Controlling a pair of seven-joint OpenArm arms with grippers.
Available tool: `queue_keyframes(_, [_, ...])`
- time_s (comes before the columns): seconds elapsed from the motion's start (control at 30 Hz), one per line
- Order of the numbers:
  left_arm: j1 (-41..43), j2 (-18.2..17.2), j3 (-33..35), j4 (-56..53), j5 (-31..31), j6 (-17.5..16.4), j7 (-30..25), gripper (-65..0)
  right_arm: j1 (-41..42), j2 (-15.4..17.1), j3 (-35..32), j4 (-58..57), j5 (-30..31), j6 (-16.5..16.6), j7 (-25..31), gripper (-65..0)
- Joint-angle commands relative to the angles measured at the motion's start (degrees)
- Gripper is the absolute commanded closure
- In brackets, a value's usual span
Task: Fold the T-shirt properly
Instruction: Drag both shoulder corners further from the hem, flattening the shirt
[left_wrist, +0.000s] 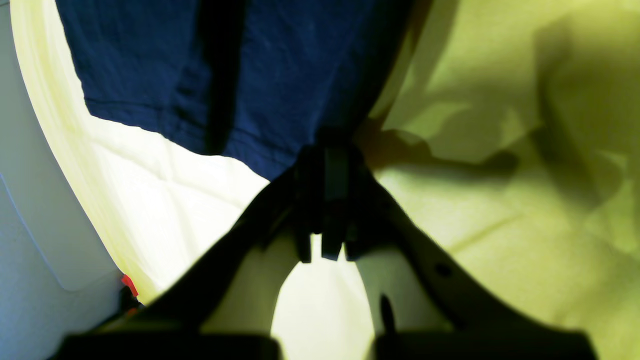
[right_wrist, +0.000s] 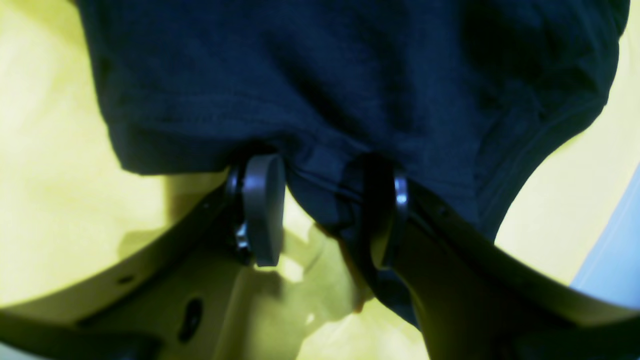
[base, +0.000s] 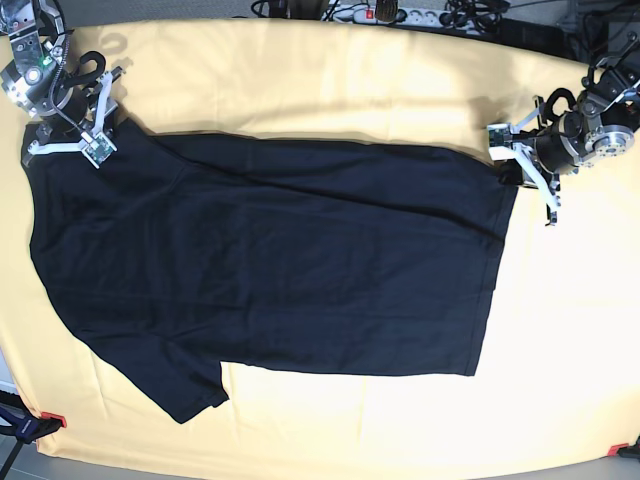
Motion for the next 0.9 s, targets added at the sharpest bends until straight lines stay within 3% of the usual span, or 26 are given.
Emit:
queue_keyframes(0.0, [-0.66, -1.46, -0.61, 0.85, 0.31, 0.72, -0.13, 0.0, -0.04, 0.79, 0.37, -0.31, -0.81, -0.22, -0.57, -24.2])
queue_keyframes(0.13, [-0.66, -1.75, -0.61, 0.9, 0.33, 0.74, -0.13, 0.0, -0.04, 0.81, 0.37, -0.11, -0.87, -2.1, -2.08, -0.4])
queue_keyframes(0.37, [-0.66, -4.02, -0.61, 3.48, 2.91, 1.81, 0.61, 0.0, -0.04, 0.83, 0.37, 4.59, -3.17, -5.75, -4.92, 0.0])
queue_keyframes(0.63, [-0.63, -5.92, -0.61, 8.24, 2.91, 5.99, 4.24, 0.0, -0.07, 0.87, 0.39, 6.56, -4.52, -5.7, -6.05, 0.0])
queue_keyframes(0.87, [-0.31, -7.43, -0.61, 8.94, 1.62, 5.38, 6.14, 0.0, -2.14, 0.96, 0.39, 9.97, -4.26, -5.77, -8.28, 0.0])
